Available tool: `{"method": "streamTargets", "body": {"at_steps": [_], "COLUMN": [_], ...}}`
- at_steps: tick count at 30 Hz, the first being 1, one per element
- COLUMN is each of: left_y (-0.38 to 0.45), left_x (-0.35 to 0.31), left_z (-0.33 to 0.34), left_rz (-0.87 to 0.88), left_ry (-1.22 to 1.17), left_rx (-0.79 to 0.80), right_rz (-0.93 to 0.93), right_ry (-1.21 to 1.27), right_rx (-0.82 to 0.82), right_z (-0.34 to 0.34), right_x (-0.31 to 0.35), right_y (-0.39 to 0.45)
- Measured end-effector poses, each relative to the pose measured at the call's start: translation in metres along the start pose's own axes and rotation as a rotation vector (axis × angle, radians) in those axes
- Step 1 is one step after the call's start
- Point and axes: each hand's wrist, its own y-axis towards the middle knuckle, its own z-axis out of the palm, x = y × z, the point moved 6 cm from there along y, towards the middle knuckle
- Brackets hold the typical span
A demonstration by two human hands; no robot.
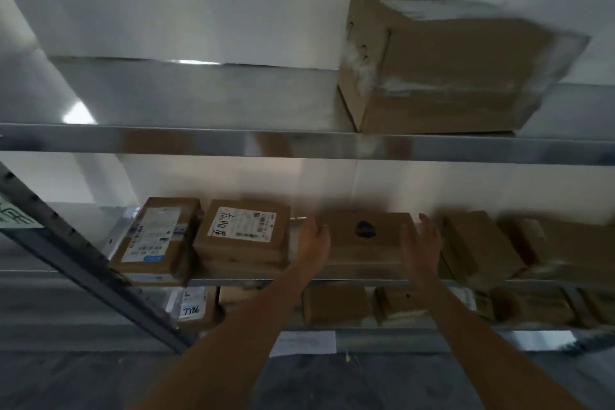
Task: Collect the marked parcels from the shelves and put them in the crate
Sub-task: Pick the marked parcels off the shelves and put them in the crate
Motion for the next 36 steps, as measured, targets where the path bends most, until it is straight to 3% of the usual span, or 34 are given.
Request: {"method": "streamTargets", "body": {"at_steps": [5, 9, 17, 21, 28, 36], "left_y": [0.000, -0.010, -0.016, -0.017, -0.022, -0.035], "left_x": [0.009, 0.014, 0.008, -0.003, 0.000, 0.001], "left_z": [0.015, 0.016, -0.005, 0.000, 0.004, 0.002], "left_rz": [-0.131, -0.302, -0.355, -0.313, -0.286, -0.291], "left_ry": [-0.057, -0.134, -0.403, -0.454, -0.283, -0.326], "left_rx": [-0.211, -0.293, -0.366, -0.307, -0.266, -0.235], "right_rz": [0.212, 0.232, 0.256, 0.307, 0.291, 0.216], "right_ry": [0.213, 0.233, 0.345, 0.375, 0.346, 0.389], "right_rx": [0.292, 0.409, 0.358, 0.336, 0.336, 0.422], "right_z": [0.007, 0.011, -0.019, -0.027, -0.038, -0.039], "right_x": [-0.038, -0.050, -0.044, -0.043, -0.027, -0.015], "right_y": [0.019, 0.026, 0.052, 0.053, 0.050, 0.034]}}
